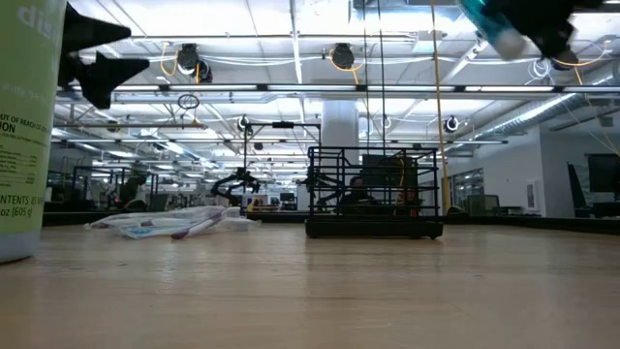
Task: Pick & Place toothbrushing station
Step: Put the blue mouthwash into the black mesh organizer
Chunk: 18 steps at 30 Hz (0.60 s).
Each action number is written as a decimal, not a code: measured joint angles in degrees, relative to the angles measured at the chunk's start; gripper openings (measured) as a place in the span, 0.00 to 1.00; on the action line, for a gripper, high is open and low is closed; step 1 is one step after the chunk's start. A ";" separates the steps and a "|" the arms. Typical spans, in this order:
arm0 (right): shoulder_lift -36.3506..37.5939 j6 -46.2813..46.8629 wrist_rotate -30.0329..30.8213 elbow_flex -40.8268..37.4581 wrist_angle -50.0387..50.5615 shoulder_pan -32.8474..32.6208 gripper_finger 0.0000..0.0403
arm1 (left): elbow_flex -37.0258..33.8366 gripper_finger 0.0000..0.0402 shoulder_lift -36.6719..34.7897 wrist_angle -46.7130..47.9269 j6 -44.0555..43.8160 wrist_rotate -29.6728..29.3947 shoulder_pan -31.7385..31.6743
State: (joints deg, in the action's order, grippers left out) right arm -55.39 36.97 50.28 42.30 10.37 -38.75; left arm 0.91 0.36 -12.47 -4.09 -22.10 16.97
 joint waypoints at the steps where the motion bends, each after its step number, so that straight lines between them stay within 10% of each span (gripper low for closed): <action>1: -0.49 -5.65 0.02 -0.75 -5.28 1.32 0.31 | 0.00 0.67 0.02 -1.51 1.23 -1.11 0.00; 10: -5.36 -37.61 -12.22 -9.25 -44.75 14.34 0.31 | 0.03 0.67 4.75 -1.94 -9.65 -6.64 -0.18; 18: -8.01 -36.89 -23.58 -9.97 -41.78 24.46 0.31 | 3.96 0.67 27.10 -20.23 -15.40 -4.44 -3.42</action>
State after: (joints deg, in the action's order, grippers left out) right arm -63.40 0.09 26.70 32.34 -31.41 -14.29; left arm 4.87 27.46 -32.70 -19.49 -26.54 13.55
